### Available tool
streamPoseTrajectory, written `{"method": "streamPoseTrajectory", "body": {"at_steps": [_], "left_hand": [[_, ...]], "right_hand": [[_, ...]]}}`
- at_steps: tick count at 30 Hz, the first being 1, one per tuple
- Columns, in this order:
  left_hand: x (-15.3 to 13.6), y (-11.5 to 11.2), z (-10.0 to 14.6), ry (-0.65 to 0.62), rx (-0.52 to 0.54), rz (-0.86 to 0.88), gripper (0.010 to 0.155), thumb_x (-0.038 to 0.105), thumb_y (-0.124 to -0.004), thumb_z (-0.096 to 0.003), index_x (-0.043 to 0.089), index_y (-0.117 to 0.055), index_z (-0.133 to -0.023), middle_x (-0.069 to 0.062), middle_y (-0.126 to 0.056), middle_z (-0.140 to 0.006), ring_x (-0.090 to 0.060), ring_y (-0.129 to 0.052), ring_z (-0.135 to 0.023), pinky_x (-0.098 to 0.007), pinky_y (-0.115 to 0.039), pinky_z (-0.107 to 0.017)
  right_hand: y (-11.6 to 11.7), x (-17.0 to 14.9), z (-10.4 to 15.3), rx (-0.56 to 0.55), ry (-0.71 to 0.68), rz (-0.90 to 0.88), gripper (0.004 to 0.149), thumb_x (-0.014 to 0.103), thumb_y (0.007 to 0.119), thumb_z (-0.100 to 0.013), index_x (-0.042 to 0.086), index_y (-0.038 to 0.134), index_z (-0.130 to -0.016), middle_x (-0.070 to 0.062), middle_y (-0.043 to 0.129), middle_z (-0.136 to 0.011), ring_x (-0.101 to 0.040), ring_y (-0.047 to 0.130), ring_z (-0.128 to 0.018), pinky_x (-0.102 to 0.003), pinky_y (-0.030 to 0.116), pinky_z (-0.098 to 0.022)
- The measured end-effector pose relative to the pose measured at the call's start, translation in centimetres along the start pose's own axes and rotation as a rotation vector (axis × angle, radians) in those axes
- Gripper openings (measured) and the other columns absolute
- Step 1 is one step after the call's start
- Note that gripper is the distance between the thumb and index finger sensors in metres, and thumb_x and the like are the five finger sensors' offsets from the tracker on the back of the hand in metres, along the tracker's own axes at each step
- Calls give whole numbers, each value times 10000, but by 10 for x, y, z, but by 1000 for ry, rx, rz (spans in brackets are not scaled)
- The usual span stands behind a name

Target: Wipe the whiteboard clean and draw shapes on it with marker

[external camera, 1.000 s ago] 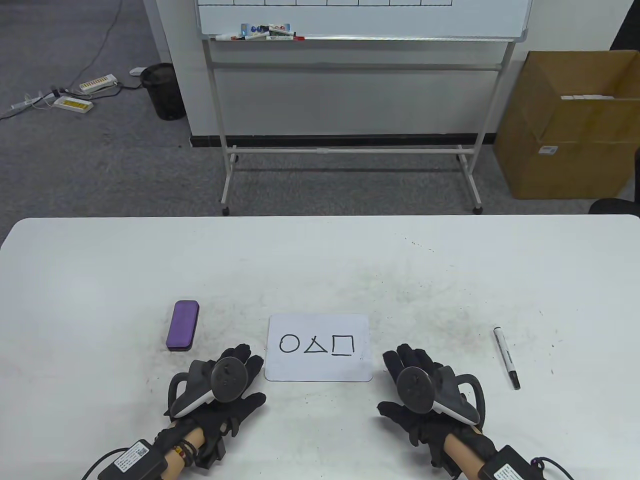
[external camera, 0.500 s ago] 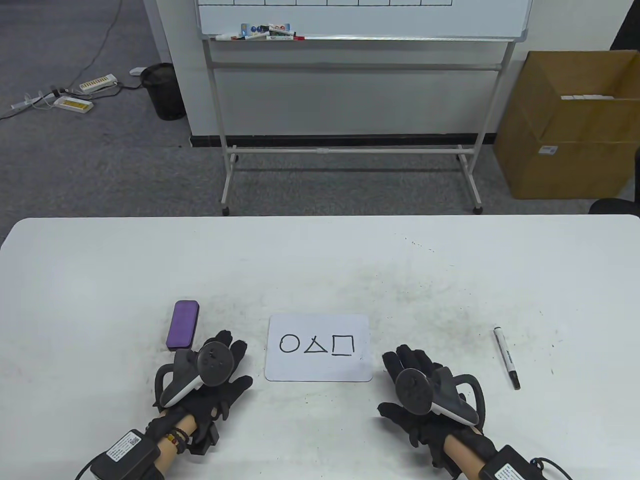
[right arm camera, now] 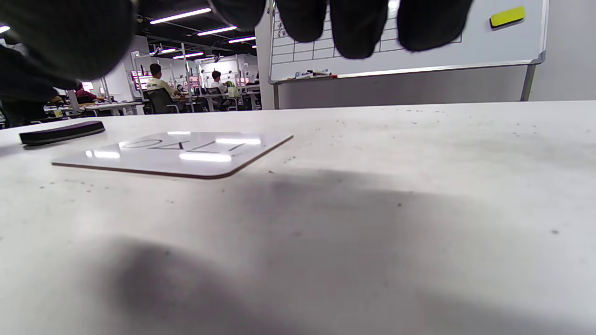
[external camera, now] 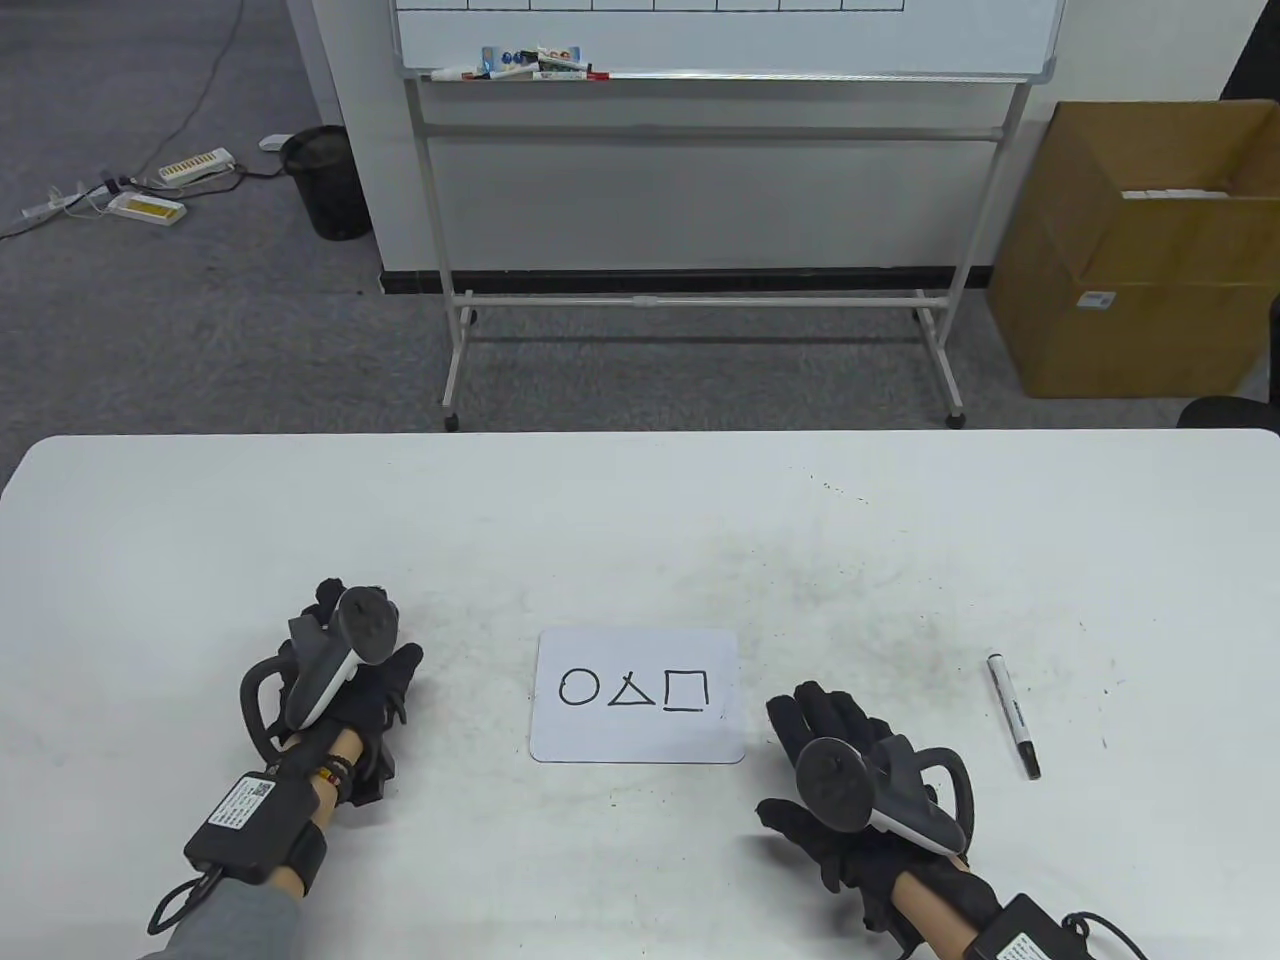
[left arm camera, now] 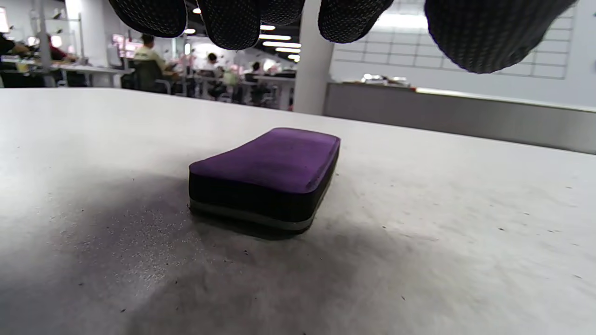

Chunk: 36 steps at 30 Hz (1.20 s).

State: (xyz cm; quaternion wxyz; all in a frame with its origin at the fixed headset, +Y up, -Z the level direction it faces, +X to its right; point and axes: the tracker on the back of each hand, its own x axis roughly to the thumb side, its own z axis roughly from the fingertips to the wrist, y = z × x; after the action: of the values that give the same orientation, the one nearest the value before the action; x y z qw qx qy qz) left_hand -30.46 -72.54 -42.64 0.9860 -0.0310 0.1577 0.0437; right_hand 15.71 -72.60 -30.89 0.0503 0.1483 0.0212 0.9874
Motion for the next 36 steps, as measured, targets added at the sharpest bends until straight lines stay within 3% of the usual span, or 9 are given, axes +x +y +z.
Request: {"method": "streamPoseTrajectory", "body": {"at_steps": [13,17,23,32,36], "left_hand": [[22,-22,-27,128,-142,-132,756,612,-730,-359,409,-503,-1051,-76,-313,-1211,-372,-529,-1110,-604,-547,-777],[24,-25,-29,168,-118,-163,703,583,-760,-364,414,-582,-1022,-115,-383,-1202,-431,-632,-1067,-625,-587,-753],[25,-25,-30,196,-137,-177,628,521,-814,-379,432,-610,-966,-127,-525,-1170,-381,-781,-996,-604,-658,-723],[26,-25,-35,205,-147,-201,598,402,-895,-379,425,-627,-913,-127,-613,-1132,-377,-859,-929,-582,-726,-688],[27,-27,-35,194,-85,-214,591,378,-915,-367,416,-665,-901,-149,-668,-1103,-391,-901,-891,-565,-781,-649]], "right_hand": [[-2,-2,0,-5,-1,0,940,659,723,-346,246,312,-1084,-104,356,-1164,-412,495,-1101,-612,525,-735],[-2,-2,0,-4,2,1,939,660,722,-347,246,313,-1084,-104,358,-1164,-411,499,-1100,-612,527,-734],[0,-2,0,8,0,-3,937,657,724,-347,246,317,-1084,-104,367,-1162,-417,502,-1097,-612,527,-734],[6,-2,-5,47,8,4,931,655,723,-352,248,319,-1086,-106,378,-1163,-411,509,-1099,-613,529,-733],[5,-4,-10,42,25,-11,929,650,730,-355,244,328,-1088,-108,395,-1162,-411,527,-1095,-613,537,-731]]}}
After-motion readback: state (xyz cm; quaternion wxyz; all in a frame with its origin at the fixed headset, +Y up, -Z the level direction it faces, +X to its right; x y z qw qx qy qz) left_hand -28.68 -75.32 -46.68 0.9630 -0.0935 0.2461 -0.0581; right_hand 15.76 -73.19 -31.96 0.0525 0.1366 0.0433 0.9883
